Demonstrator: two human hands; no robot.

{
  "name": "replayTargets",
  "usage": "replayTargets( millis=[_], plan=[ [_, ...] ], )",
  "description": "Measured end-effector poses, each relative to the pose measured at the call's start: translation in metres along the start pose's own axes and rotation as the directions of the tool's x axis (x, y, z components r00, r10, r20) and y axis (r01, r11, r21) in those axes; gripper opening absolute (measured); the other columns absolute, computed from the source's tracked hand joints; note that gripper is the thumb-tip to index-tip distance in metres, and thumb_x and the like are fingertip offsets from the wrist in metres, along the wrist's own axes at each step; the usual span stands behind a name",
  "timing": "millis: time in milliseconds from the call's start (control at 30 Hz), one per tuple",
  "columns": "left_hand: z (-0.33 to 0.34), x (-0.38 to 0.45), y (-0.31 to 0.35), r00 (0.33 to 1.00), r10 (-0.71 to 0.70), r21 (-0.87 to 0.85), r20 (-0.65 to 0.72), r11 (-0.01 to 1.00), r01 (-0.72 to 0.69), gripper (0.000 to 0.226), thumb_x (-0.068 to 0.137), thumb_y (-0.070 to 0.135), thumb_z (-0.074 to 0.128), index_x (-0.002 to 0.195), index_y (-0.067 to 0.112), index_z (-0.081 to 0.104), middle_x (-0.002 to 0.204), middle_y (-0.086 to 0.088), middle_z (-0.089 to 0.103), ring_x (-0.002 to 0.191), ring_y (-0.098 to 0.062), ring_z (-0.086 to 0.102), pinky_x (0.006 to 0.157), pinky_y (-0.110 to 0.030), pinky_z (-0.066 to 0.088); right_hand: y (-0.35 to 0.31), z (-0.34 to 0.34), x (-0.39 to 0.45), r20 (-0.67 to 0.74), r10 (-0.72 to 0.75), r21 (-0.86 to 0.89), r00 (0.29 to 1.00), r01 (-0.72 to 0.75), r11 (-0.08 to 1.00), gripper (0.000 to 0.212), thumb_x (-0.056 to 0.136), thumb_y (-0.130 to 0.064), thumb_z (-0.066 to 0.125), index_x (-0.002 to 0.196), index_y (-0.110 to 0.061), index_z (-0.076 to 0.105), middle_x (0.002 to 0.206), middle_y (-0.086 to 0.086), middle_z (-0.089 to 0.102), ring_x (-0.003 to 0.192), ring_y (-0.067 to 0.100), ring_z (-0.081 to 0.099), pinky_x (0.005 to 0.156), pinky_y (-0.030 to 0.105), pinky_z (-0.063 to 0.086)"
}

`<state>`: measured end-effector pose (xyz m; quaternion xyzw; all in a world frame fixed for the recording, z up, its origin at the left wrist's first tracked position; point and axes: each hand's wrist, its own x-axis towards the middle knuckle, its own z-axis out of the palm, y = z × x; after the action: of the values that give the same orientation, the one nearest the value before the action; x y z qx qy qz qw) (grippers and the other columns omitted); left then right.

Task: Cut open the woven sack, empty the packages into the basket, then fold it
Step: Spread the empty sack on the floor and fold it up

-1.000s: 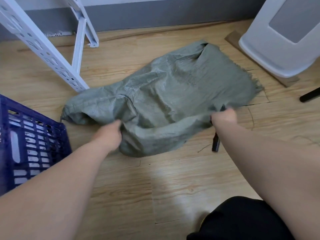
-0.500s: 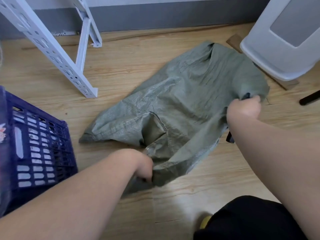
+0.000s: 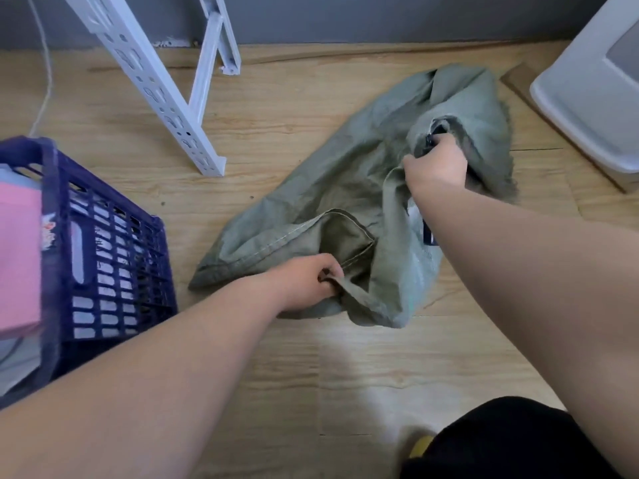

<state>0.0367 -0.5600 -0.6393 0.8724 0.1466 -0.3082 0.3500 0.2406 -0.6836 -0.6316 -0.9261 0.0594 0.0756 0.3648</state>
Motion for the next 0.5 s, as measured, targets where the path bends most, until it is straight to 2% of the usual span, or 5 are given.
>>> replayTargets(
  millis=[133, 233, 300, 400, 500],
  plan=[
    [0.014, -0.008, 0.017, 0.745, -0.052, -0.141, 0.665, 0.971, 0.193, 0.043, 0.09, 0.02, 0.067, 0.13, 0.027, 0.054, 0.117, -0.001, 0.066, 0.093, -0.014, 0.065, 0.086, -0.032, 0.055, 0.04, -0.009, -0.003, 0.0, 0.211, -0.149, 0.978, -0.208, 0.967, 0.034, 0.086, -0.011, 0.055, 0.118, -0.003, 0.058, 0.121, 0.015, 0.062, 0.115, 0.031, 0.057, 0.089, 0.033, 0.047],
    [0.011, 0.012, 0.025, 0.985, 0.056, 0.105, 0.162, 0.992, -0.073, 0.036, 0.09, 0.014, 0.061, 0.124, 0.025, 0.058, 0.12, 0.001, 0.065, 0.106, -0.017, 0.061, 0.086, -0.03, 0.048, 0.063, -0.018, -0.005, -0.047, 0.252, -0.145, 0.967, -0.256, 0.956, 0.038, 0.088, -0.008, 0.051, 0.126, -0.004, 0.052, 0.126, 0.016, 0.058, 0.119, 0.032, 0.054, 0.092, 0.035, 0.045],
    [0.009, 0.027, 0.027, 0.899, 0.299, 0.454, -0.32, 0.881, -0.132, 0.052, 0.088, 0.008, 0.056, 0.135, 0.027, 0.046, 0.136, 0.002, 0.049, 0.127, -0.02, 0.044, 0.099, -0.033, 0.039, 0.073, -0.022, -0.007, -0.066, 0.28, -0.133, 0.958, -0.286, 0.949, 0.041, 0.09, -0.008, 0.049, 0.131, -0.005, 0.049, 0.128, 0.016, 0.057, 0.121, 0.032, 0.053, 0.092, 0.035, 0.045],
    [0.009, 0.042, 0.032, 0.838, 0.433, 0.644, -0.331, 0.753, -0.134, 0.086, 0.085, 0.001, 0.052, 0.154, 0.023, 0.005, 0.159, 0.002, 0.016, 0.148, -0.021, 0.01, 0.119, -0.038, 0.008, 0.079, -0.034, -0.008, -0.12, 0.301, -0.09, 0.946, -0.312, 0.946, 0.041, 0.091, -0.011, 0.047, 0.132, -0.007, 0.047, 0.128, 0.015, 0.057, 0.12, 0.033, 0.053, 0.09, 0.034, 0.044],
    [0.017, 0.048, 0.02, 0.961, 0.243, 0.74, -0.136, 0.669, -0.065, 0.089, 0.086, 0.004, 0.05, 0.154, 0.024, -0.003, 0.149, -0.007, 0.038, 0.138, -0.027, 0.034, 0.114, -0.04, 0.02, 0.084, -0.046, -0.006, -0.207, 0.309, -0.015, 0.928, -0.319, 0.948, 0.036, 0.093, -0.011, 0.044, 0.128, -0.008, 0.049, 0.126, 0.015, 0.058, 0.116, 0.032, 0.055, 0.086, 0.033, 0.042]
  ],
)
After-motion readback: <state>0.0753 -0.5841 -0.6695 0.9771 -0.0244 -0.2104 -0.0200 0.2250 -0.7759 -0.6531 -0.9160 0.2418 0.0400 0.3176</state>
